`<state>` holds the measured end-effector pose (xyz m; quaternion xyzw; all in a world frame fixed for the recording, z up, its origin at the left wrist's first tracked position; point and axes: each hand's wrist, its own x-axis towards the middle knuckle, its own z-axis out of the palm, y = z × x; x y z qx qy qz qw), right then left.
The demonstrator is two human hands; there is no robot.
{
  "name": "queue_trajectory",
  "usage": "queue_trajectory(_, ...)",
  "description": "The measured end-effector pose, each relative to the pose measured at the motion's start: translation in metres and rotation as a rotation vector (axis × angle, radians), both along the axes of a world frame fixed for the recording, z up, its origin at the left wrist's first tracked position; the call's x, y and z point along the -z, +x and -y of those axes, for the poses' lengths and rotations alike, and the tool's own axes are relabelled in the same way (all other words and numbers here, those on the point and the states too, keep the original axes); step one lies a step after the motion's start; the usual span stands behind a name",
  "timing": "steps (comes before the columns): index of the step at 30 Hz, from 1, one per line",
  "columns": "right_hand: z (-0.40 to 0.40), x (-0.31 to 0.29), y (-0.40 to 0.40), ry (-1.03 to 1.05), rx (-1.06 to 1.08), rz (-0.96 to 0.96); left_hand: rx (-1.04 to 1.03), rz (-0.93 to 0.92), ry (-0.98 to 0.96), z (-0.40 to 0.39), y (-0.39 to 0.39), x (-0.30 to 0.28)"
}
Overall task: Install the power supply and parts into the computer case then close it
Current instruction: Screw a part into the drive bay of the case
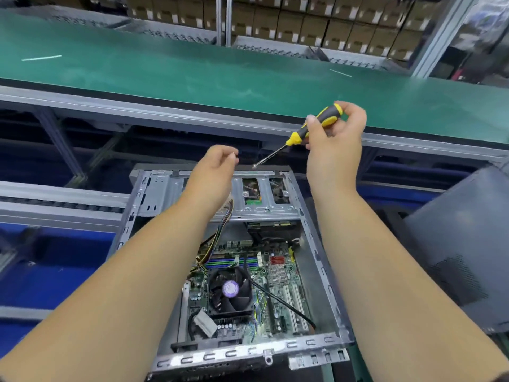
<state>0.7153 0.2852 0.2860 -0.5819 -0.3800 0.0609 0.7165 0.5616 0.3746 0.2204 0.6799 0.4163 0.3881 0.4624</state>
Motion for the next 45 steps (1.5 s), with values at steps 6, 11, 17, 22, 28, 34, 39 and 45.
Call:
queue_trajectory(6,-0.034,0.029,-0.011,-0.14,-0.032,0.267,0.084,-0.468,0.144,-0.026,0.012,0.035)
queue_trajectory(11,-0.039,0.06,-0.011,-0.227,-0.119,0.367,0.129,-0.438,0.203,-0.031,0.013,0.054)
queue_trajectory(17,-0.043,0.068,-0.011,-0.233,-0.131,0.37,0.118,-0.374,0.191,-0.029,0.015,0.054)
queue_trajectory(22,-0.045,0.07,-0.009,-0.262,-0.133,0.399,0.122,-0.345,0.168,-0.029,0.014,0.053)
queue_trajectory(28,-0.046,0.068,-0.009,-0.271,-0.147,0.449,0.134,-0.338,0.14,-0.031,0.014,0.051)
queue_trajectory(34,-0.046,0.067,-0.009,-0.275,-0.16,0.474,0.139,-0.35,0.139,-0.032,0.015,0.051)
queue_trajectory(39,-0.044,0.066,-0.01,-0.282,-0.175,0.49,0.134,-0.358,0.134,-0.031,0.015,0.049)
queue_trajectory(45,-0.043,0.065,-0.01,-0.285,-0.22,0.505,0.131,-0.369,0.131,-0.029,0.015,0.047)
